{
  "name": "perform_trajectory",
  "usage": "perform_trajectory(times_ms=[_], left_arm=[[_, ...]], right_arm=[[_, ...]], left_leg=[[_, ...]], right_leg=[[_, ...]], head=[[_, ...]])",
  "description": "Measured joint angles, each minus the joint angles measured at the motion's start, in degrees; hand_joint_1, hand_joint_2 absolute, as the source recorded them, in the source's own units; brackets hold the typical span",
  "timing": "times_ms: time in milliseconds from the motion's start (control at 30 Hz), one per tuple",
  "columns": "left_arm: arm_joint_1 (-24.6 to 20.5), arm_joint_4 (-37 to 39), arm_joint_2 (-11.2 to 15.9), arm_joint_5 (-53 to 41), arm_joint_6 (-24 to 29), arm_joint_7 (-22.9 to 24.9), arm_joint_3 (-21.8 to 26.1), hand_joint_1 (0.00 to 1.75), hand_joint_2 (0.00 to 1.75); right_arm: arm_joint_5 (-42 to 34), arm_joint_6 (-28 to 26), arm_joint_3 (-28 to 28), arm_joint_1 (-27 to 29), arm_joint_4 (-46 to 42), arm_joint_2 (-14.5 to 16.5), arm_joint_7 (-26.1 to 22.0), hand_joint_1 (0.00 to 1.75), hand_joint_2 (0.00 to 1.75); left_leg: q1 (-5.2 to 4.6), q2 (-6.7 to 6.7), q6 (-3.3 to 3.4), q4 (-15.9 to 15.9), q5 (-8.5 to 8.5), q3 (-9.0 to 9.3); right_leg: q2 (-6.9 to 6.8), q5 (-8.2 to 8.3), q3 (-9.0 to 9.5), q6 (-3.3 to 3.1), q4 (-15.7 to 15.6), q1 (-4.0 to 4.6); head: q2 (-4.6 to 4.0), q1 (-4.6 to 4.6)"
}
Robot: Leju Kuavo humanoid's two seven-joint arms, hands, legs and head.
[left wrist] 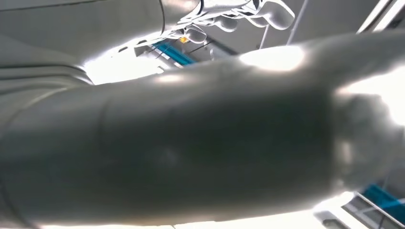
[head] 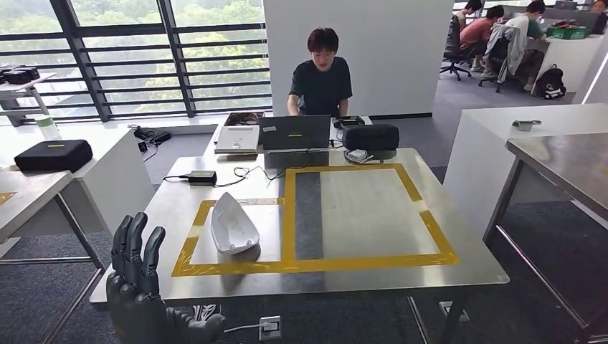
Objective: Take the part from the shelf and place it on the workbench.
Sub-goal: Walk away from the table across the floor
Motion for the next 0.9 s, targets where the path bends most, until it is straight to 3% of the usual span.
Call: perform_trajectory(times_ms=[67, 100, 133, 167, 233, 300, 333, 400, 433, 500, 567, 600, 633, 667, 700, 733, 800, 833, 900], left_arm=[[0.08, 1.34, 0.12, 1.59, -0.01, 1.23, -0.07, 0.0, 0.0], [0.17, 2.12, 0.19, 2.46, -0.01, 1.85, -0.11, 0.0, 0.0], [0.28, 3.06, 0.27, 3.33, -0.01, 2.52, -0.14, 0.0, 0.0], [0.4, 3.9, 0.32, 4.02, -0.02, 3.0, -0.15, 0.0, 0.0], [0.79, 5.55, 0.39, 5.22, -0.02, 3.75, 0.03, 0.0, 0.0], [1.48, 6.72, 0.41, 5.86, -0.02, 3.92, 0.72, 0.0, 0.0], [2.12, 7.26, 0.42, 5.58, -0.02, 3.86, 1.61, 0.0, 0.0], [3.74, 8.02, 0.27, 3.63, -0.02, 3.65, 4.27, 0.0, 0.0], [4.62, 8.46, -0.03, 2.53, -0.02, 3.55, 6.36, 0.0, 0.0], [6.23, 9.63, -0.78, 2.18, -0.02, 3.2, 11.09, 0.0, 0.0], [7.94, 12.08, -1.33, 3.51, -0.02, 2.69, 17.31, 0.0, 0.0], [8.62, 13.54, -1.44, 3.95, -0.02, 2.52, 20.39, 0.0, 0.0], [9.12, 15.38, -1.55, 4.13, -0.02, 2.45, 23.62, 0.0, 0.0], [9.33, 17.46, -1.61, 4.09, -0.02, 2.48, 26.61, 0.0, 0.0], [9.36, 19.77, -1.65, 4.18, -0.02, 2.61, 29.43, 0.0, 0.0], [9.32, 22.67, -1.65, 4.52, -0.02, 2.83, 32.36, 0.0, 0.0], [9.17, 28.75, -1.38, 5.62, -0.03, 3.61, 37.76, 0.0, 0.0], [8.95, 32.57, -1.07, 6.73, -0.23, 4.43, 40.53, 0.0, 0.0], [8.43, 40.84, -0.14, 10.8, -2.55, 7.02, 45.59, 0.0, 0.0]], right_arm=[[0.03, 0.0, -0.17, -0.02, 0.0, -0.01, 0.01, 0.0, 0.0], [0.03, -0.01, -0.26, -0.01, 0.0, -0.01, 0.01, 0.0, 0.0], [0.03, -0.01, -0.38, -0.01, 0.0, -0.01, 0.01, 0.0, 0.0], [0.02, -0.02, -0.47, -0.01, 0.0, 0.0, 0.01, 0.0, 0.0], [-0.05, -0.05, -0.72, -0.03, 0.0, 0.03, 0.01, 0.0, 0.0], [-0.13, -0.11, -0.92, -0.06, 0.0, 0.06, 0.01, 0.0, 0.0], [-0.19, -0.14, -1.02, -0.06, 0.0, 0.07, 0.01, 0.0, 0.0], [-0.32, -0.16, -1.2, 0.06, 0.0, 0.08, 0.01, 0.0, 0.0], [-0.4, -0.2, -1.31, 0.19, 0.0, 0.09, -0.04, 0.0, 0.0], [-0.47, -0.28, -1.5, 0.42, 0.0, 0.08, 0.04, 0.0, 0.0], [-0.36, -0.3, -1.72, 0.57, 0.0, 0.08, 0.17, 0.0, 0.0], [-0.26, -0.3, -1.81, 0.64, 0.0, 0.08, 0.17, 0.0, 0.0], [-0.16, -0.3, -1.92, 0.72, 0.0, 0.08, 0.18, 0.0, 0.0], [-0.09, -0.3, -2.03, 0.76, 0.0, 0.07, 0.17, 0.0, 0.0], [-0.03, -0.31, -2.14, 0.77, 0.0, 0.04, 0.17, 0.0, 0.0], [0.01, -0.3, -2.22, 0.69, -0.01, -0.03, 0.17, 0.0, 0.0], [0.17, -0.23, -2.26, 0.58, -0.02, -0.16, 0.14, 0.0, 0.0], [0.33, -0.17, -2.26, 0.58, -0.02, -0.2, 0.11, 0.0, 0.0], [0.76, -0.03, -2.26, 0.66, -0.02, -0.25, 0.07, 0.0, 0.0]], left_leg=[[0.08, 0.0, -0.41, 6.91, -4.93, -1.43], [0.09, -0.01, -0.5, 9.66, -5.85, -1.67], [0.09, -0.01, -0.48, 10.84, -5.27, -1.0], [0.09, -0.02, -0.35, 9.86, -3.77, 0.66], [-0.02, -0.08, 0.23, 2.58, -1.69, 6.65], [-0.3, -0.14, 0.81, -4.46, -2.54, 11.2], [-0.47, -0.19, 1.09, -6.07, -3.11, 11.95], [-0.53, -0.19, 1.82, -6.44, -2.39, 11.49], [-0.46, -0.12, 2.28, -6.64, -1.81, 11.2], [-0.22, 0.11, 3.02, -6.94, -0.51, 10.17], [-0.26, 0.38, 3.34, -6.78, 0.83, 8.6], [-0.28, 0.5, 3.33, -6.61, 1.5, 7.66], [-0.29, 0.6, 3.29, -6.38, 2.18, 6.62], [-0.28, 0.62, 3.16, -6.06, 2.77, 5.53], [-0.26, 0.61, 3.0, -5.74, 3.25, 4.56], [-0.25, 0.61, 2.75, -5.33, 3.71, 3.72], [-0.35, 0.63, 2.12, -4.68, 4.45, 2.61], [-0.38, 0.65, 1.73, -4.58, 4.89, 2.39], [-0.36, 0.64, 0.95, -5.01, 5.87, 2.29]], right_leg=[[-0.03, 1.34, -1.65, -0.12, 0.07, 0.01], [-0.05, 1.97, -2.44, -0.08, 0.13, 0.02], [-0.07, 2.66, -3.34, 0.01, 0.21, 0.03], [-0.08, 3.27, -4.1, 0.11, 0.28, 0.03], [-0.06, 4.47, -5.47, 0.49, 0.38, 0.07], [0.03, 5.42, -5.94, 1.03, 0.3, 0.07], [0.06, 5.92, -5.95, 1.39, 0.14, 0.01], [0.12, 6.76, -5.88, 2.18, -0.31, -0.11], [0.15, 6.24, -6.08, 2.56, -0.01, -0.17], [0.19, 2.16, -7.2, 3.03, 3.17, -0.2], [0.2, -3.65, -8.91, 3.37, 10.27, -0.19], [0.2, -4.85, -9.35, 3.49, 13.52, -0.19], [0.2, -4.84, -9.24, 3.57, 15.76, -0.18], [0.19, -3.38, -8.1, 3.54, 15.74, -0.19], [0.19, -1.68, -6.23, 3.45, 14.11, -0.19], [0.21, -0.99, -3.42, 3.21, 10.6, -0.17], [0.31, -1.87, 1.62, 2.49, 3.19, 0.1], [0.36, -2.71, 3.01, 2.07, 0.76, 0.28], [0.37, -2.37, 2.9, 1.2, -0.19, 0.46]], head=[[-0.01, -0.22], [0.0, -0.29], [0.0, -0.37], [0.0, -0.44], [0.0, -0.58], [0.01, -0.59], [0.01, -0.61], [0.01, -0.59], [-0.01, -0.58], [-0.01, -0.21], [-0.01, 0.15], [-0.01, 0.21], [-0.01, 0.26], [-0.01, 0.33], [-0.01, 0.43], [-0.01, 0.52], [-0.01, 0.52], [-0.01, 0.47], [-0.01, 0.39]])
